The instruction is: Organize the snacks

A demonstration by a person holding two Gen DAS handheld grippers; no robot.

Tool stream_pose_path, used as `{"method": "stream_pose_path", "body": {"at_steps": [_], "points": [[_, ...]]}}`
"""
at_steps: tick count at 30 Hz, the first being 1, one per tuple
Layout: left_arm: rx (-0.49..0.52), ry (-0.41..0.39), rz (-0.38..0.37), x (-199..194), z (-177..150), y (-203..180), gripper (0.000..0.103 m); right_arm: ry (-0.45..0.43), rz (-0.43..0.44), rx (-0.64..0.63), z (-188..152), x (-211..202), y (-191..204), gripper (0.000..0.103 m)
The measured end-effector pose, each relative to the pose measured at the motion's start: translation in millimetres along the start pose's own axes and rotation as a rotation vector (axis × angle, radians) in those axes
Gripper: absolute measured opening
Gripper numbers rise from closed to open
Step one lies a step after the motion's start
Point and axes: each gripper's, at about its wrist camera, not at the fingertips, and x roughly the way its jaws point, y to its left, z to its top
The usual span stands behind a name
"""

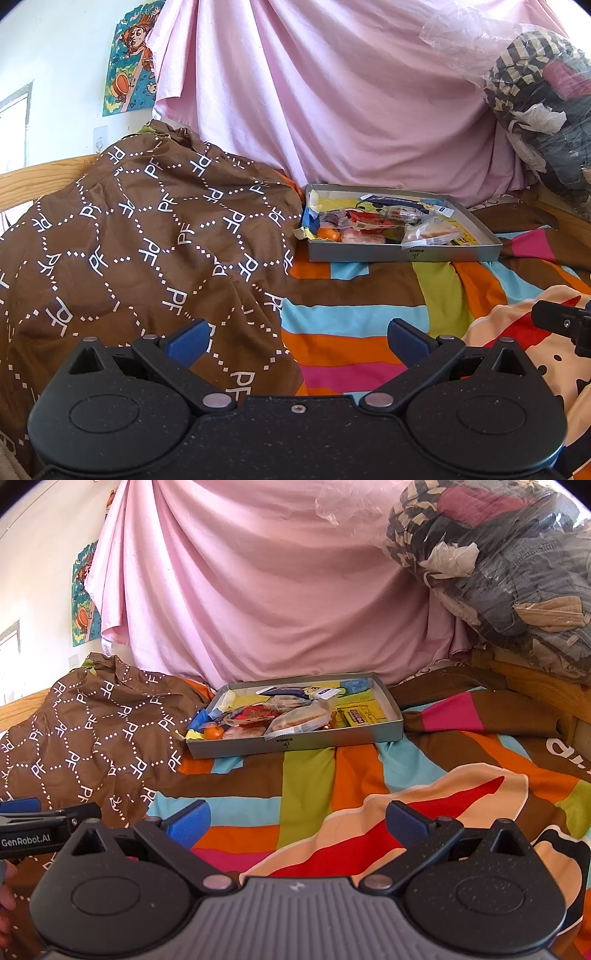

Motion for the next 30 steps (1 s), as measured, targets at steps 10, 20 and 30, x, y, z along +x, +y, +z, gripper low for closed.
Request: {"method": "stream_pose_path", "body": {"at_steps": [10, 20, 30], "points": [[0.000, 0.001, 0.000, -0.2, 0.1, -0.1, 0.102, -0.001, 0.000, 0.002, -0.2, -0.3, 0.2, 0.103], [0.015, -0.026, 0.070, -6.7, 5.3, -2.2, 0.102, 0.002, 0.001, -0.003, -0.6, -0.4, 1.4, 0.103], [0.024, -0.048, 0.038, -10.0, 4.9, -5.2, 0.101, 0.006, 0.003, -0.015, -2.2, -0.4, 2.9, 0.103]]}}
